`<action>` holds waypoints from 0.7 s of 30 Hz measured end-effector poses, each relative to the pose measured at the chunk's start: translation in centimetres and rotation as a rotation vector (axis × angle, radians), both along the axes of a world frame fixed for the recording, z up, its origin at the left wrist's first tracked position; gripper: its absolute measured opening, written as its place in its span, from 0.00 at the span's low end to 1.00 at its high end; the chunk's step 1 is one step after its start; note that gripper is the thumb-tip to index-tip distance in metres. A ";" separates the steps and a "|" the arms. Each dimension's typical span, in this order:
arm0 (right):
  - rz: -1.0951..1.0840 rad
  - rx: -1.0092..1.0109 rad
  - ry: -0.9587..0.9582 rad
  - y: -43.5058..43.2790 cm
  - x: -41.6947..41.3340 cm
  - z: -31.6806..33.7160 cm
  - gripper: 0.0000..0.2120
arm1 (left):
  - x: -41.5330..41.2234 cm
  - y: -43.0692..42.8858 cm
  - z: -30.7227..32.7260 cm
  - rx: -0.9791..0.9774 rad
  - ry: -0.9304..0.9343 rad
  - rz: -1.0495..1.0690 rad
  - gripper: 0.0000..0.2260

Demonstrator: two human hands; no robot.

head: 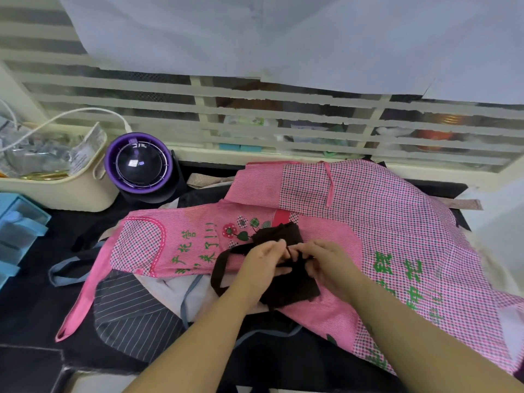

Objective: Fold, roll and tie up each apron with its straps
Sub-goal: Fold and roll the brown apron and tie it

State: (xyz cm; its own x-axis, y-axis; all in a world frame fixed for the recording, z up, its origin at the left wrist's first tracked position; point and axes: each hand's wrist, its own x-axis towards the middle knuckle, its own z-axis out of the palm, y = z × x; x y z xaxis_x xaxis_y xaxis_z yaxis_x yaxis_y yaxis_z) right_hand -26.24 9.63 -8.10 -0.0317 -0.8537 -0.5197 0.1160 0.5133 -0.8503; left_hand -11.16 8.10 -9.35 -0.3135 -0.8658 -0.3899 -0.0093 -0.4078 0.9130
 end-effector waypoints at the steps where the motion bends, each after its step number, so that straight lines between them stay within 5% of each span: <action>1: -0.068 0.049 -0.110 0.0 -0.1 -0.2 0.09 | 0.1 -0.1 -0.2 0.115 0.130 0.096 0.15; 4: -0.136 0.136 -0.214 -0.1 -0.9 -1.2 0.11 | 0.8 -0.3 -0.8 0.331 0.319 0.306 0.15; 7: -0.205 0.190 -0.240 -0.1 -1.6 -2.0 0.12 | 1.0 -0.3 -1.4 0.363 0.283 0.314 0.14; 14: -0.133 0.152 -0.153 0.1 -1.7 -1.3 0.09 | 0.2 -0.5 -0.2 0.169 -0.096 -0.250 0.11; 17: 0.058 0.078 0.074 0.6 -2.1 -0.3 0.09 | 0.0 -0.5 0.0 0.081 -0.238 -0.444 0.22; 21: 0.478 -0.161 0.758 0.8 -2.2 3.1 0.15 | -0.2 -0.5 -0.6 -0.148 -0.427 -0.520 0.19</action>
State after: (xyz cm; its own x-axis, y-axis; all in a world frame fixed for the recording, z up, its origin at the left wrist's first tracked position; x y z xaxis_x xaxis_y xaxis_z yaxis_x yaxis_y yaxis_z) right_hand -28.46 10.43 -5.02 0.0594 -0.9243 -0.3770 -0.6981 0.2315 -0.6775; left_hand -11.31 7.65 -9.93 -0.5477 -0.6982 -0.4610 -0.5414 -0.1244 0.8315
